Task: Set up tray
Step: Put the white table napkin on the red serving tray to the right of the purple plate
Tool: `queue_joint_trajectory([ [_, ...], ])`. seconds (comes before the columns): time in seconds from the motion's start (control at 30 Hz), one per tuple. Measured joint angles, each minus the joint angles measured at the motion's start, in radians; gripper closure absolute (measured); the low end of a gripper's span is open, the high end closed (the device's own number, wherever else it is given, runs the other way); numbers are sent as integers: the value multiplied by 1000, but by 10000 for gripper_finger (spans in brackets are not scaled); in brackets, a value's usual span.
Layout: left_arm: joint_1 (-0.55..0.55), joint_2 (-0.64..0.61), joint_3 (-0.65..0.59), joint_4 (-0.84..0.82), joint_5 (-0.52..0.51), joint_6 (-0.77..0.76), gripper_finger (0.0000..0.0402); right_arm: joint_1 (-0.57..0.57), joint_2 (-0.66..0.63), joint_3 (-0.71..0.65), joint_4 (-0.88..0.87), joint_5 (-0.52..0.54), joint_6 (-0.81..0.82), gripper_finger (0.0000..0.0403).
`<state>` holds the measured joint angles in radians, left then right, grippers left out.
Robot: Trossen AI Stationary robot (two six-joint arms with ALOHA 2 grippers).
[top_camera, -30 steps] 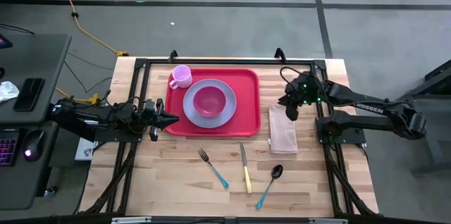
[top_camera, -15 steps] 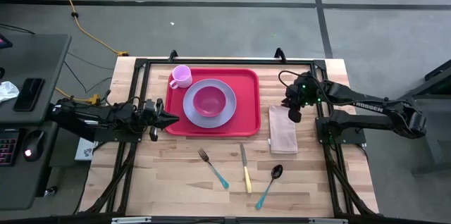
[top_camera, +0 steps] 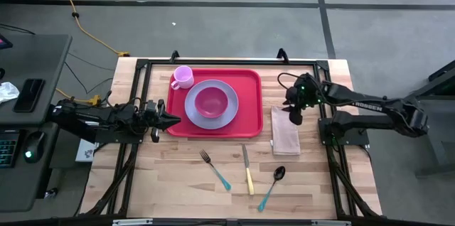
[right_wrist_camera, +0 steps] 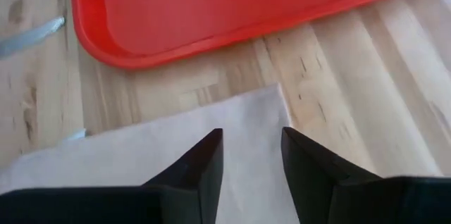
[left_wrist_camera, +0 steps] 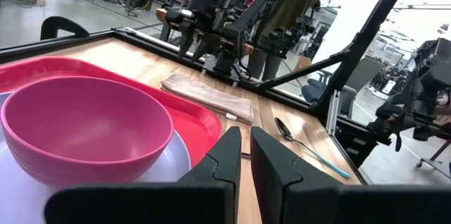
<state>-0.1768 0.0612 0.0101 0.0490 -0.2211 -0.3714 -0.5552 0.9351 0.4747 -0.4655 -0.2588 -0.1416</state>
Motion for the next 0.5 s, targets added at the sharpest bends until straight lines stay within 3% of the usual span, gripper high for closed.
queue_joint_trajectory([
  [0.23, 0, 0, 0, 0, 0, 0, 337, -1, 77, 16, 34, 21, 32, 277],
  [0.5, 0, 0, 0, 0, 0, 0, 337, -3, 189, 122, -21, 30, 21, 277],
])
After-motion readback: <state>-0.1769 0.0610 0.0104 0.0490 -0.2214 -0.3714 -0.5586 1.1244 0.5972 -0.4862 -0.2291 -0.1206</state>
